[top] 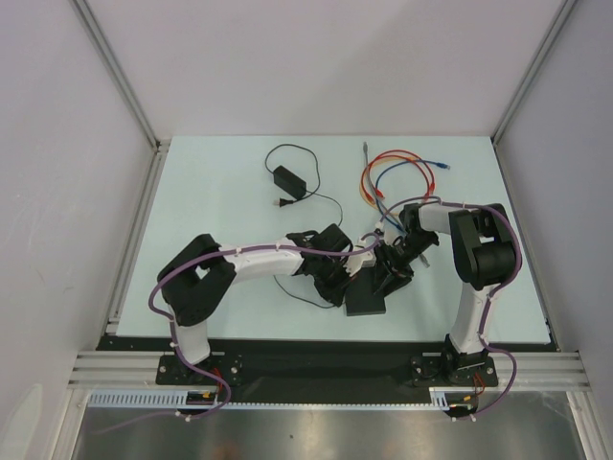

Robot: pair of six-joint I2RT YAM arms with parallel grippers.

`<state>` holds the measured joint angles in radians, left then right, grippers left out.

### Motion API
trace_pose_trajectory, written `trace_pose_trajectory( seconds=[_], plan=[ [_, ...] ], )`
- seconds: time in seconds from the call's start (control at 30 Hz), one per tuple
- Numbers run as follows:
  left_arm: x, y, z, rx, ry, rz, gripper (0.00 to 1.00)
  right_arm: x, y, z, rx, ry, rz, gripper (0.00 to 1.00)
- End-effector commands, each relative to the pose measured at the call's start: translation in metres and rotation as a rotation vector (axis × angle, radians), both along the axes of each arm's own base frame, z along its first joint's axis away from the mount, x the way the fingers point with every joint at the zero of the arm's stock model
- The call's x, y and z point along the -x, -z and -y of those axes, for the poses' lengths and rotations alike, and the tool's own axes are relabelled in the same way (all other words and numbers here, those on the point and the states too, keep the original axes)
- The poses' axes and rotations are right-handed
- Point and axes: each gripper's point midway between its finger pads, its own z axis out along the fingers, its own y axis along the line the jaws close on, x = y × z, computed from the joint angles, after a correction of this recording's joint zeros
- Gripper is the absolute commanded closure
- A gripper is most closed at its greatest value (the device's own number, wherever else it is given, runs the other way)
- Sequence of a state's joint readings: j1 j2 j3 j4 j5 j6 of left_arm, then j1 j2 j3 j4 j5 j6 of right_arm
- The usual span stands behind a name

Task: Insert the plug into the switch port

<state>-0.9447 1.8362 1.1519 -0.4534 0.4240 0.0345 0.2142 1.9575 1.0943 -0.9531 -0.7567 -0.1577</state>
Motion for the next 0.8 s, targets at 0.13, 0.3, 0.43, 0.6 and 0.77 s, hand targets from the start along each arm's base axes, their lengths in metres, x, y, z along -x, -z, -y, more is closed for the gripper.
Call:
trace_pose_trajectory(
  seconds=[0.13,0.3,0.43,0.6,0.77],
  plan=[
    [0.009,0.008,0.007,0.011,0.036,-0.033,1.00,-0.005,0.009,0.001,-0.006,-0.010,0.029,0.53],
    [0.007,0.004,0.009,0.026,0.038,-0.022,1.00,-0.005,0.009,0.001,-0.007,-0.010,0.032,0.53],
    [0.005,-0.011,0.014,0.069,0.034,-0.002,1.00,-0.005,0.009,0.002,-0.005,-0.009,0.029,0.53],
    [0.005,-0.018,0.014,0.091,0.019,0.010,1.00,-0.005,0.009,0.001,-0.006,-0.014,0.031,0.53],
    [0.000,-0.023,0.014,0.113,0.006,0.030,1.00,-0.005,0.009,0.001,-0.007,-0.012,0.030,0.53]
  ],
)
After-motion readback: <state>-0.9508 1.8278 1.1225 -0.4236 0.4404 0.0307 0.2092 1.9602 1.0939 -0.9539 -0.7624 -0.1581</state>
